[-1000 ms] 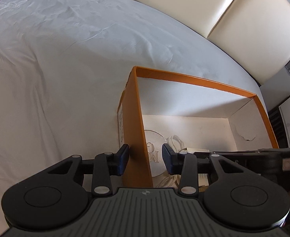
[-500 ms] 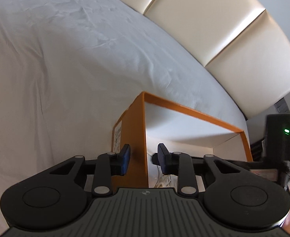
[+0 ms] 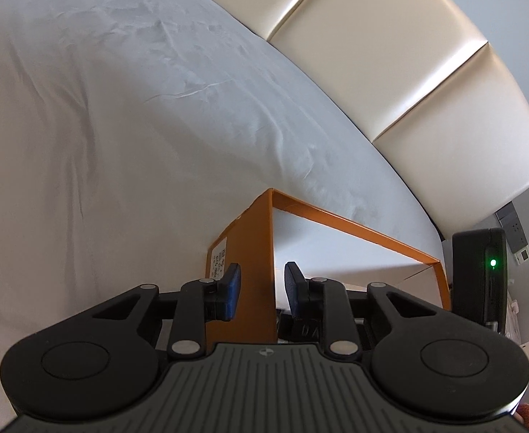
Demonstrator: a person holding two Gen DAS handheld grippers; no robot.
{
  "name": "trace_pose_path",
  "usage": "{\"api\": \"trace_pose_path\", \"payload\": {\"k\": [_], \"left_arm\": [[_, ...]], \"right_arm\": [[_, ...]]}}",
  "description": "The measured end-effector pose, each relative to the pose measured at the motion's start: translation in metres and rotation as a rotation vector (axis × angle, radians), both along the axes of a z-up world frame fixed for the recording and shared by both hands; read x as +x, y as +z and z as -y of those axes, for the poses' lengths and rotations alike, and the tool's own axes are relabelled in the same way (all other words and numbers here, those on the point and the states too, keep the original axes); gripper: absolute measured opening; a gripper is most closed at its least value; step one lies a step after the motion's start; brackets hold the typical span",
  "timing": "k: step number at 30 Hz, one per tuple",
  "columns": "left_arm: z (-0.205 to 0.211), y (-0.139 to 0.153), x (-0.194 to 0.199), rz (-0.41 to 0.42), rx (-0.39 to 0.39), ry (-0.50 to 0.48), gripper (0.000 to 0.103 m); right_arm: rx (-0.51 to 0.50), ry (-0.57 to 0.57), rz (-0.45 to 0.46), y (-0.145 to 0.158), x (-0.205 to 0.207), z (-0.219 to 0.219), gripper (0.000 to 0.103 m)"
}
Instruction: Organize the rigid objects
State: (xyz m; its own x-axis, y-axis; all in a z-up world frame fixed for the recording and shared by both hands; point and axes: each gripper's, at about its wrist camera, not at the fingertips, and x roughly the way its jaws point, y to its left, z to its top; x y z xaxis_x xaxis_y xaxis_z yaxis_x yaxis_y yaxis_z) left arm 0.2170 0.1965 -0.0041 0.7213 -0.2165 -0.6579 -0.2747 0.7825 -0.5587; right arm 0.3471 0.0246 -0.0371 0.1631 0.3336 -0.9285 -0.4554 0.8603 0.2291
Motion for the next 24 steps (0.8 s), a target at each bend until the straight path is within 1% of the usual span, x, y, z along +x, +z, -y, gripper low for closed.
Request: {"api": "trace_pose_path", "payload": {"k": [3, 8, 10, 13, 15, 18, 20, 22, 23, 24], "left_arm": [[0.001, 0.002, 0.0, 0.003, 0.007, -0.009, 0.029], [0.005, 0.002, -0.004, -0.01, 0.03, -0.027, 0.029], [0.008, 0.002, -0.003, -0.014, 0.049, -0.045, 0.029], [0.018, 0.008, -0.005, -0.007, 0.102, -0.088, 0.029], [0.027, 0.015, -0.01, 0.008, 0.152, -0.112, 0.03], [0.037, 0.025, -0.017, 0.044, 0.219, -0.126, 0.03], [0.043, 0.035, -0.024, 0.086, 0.239, -0.133, 0.03], [0.048, 0.046, -0.033, 0.129, 0.242, -0.142, 0.03], [0.051, 0.052, -0.038, 0.155, 0.252, -0.148, 0.03], [0.057, 0.058, -0.042, 0.181, 0.266, -0.155, 0.03]], "right_arm": [[-0.027, 0.043, -0.015, 0.0, -0.006, -0.004, 0.037], [-0.046, 0.062, -0.042, -0.001, -0.015, -0.003, 0.036], [-0.056, 0.072, -0.041, 0.0, -0.018, -0.004, 0.034], [-0.085, 0.103, -0.003, 0.004, -0.027, -0.008, 0.032], [-0.077, 0.122, 0.043, 0.012, -0.036, -0.007, 0.032], [-0.037, 0.12, 0.152, 0.034, -0.056, 0.002, 0.032], [-0.004, 0.104, 0.245, 0.052, -0.074, 0.016, 0.033], [0.037, 0.086, 0.333, 0.067, -0.092, 0.033, 0.037], [0.063, 0.072, 0.383, 0.075, -0.106, 0.044, 0.038], [0.085, 0.056, 0.428, 0.081, -0.116, 0.055, 0.042]]}}
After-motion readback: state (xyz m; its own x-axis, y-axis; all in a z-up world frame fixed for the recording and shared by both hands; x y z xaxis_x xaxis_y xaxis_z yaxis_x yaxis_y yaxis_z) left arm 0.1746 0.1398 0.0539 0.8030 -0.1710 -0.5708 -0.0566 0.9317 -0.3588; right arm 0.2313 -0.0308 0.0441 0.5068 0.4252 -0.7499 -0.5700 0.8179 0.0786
